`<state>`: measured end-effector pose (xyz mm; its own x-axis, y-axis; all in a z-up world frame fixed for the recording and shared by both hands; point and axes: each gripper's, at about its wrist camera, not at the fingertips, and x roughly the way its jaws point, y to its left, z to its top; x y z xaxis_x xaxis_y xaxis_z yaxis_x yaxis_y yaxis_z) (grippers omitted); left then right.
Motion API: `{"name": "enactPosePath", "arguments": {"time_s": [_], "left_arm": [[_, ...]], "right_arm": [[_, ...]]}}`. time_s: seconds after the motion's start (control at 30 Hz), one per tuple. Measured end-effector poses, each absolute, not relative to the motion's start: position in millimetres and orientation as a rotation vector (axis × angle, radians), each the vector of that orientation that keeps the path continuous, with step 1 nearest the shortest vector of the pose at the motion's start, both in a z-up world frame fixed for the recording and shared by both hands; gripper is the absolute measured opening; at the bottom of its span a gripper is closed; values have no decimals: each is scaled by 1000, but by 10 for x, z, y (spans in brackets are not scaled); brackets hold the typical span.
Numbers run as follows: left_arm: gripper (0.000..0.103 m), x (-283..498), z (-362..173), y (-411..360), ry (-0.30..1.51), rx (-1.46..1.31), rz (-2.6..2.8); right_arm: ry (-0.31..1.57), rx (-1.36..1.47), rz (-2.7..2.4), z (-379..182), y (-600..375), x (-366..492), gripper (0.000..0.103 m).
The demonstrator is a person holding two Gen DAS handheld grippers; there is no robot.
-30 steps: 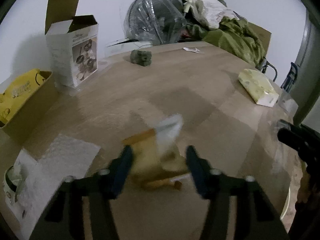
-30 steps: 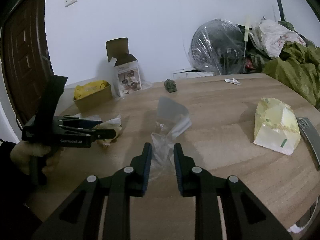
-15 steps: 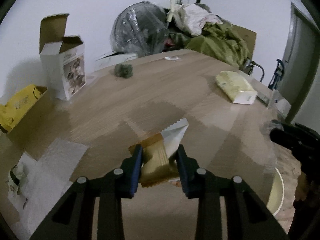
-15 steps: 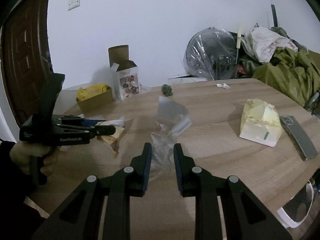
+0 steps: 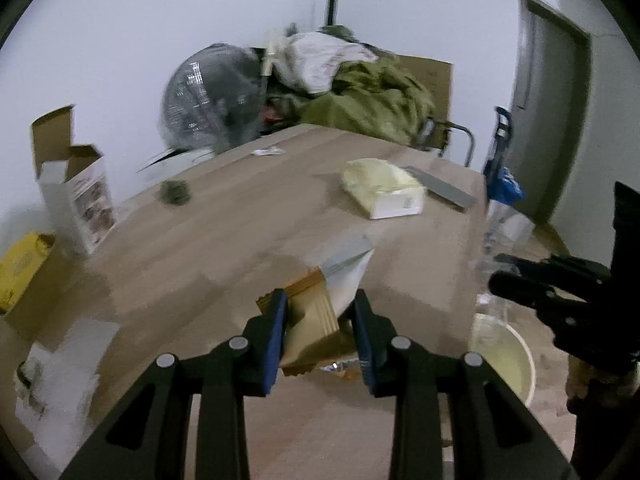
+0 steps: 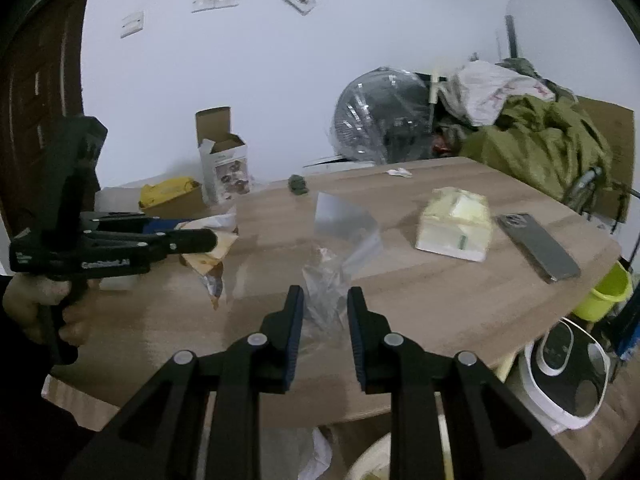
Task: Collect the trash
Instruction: 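Carry the plastic wrap and paper scrap over the cream bucket with both tools, then open both tools to drop the plastic and paper into the bucket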
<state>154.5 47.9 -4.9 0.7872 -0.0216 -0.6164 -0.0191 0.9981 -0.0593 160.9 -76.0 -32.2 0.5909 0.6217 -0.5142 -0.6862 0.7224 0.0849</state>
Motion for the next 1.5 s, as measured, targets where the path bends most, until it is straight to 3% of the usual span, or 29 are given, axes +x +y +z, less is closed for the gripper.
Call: {"name": "enactPosePath", "arguments": {"time_s": [0.63, 1.23, 1.37, 1.5], "left_arm": [[31, 1620, -13, -723, 638, 63, -326], [31, 1954, -708, -1598, 793, 114, -540], [31, 2023, -817, -1656, 826, 117, -543], [31, 2035, -871, -1668, 836, 113, -547]], "right_arm": [[566, -55, 500, -410, -1851, 1187, 21], [767, -4, 295, -1162, -2635, 1114, 23], [784, -5, 281, -1226, -2651, 1161, 45], [784, 0, 262, -1230, -2667, 1181, 47]]}}
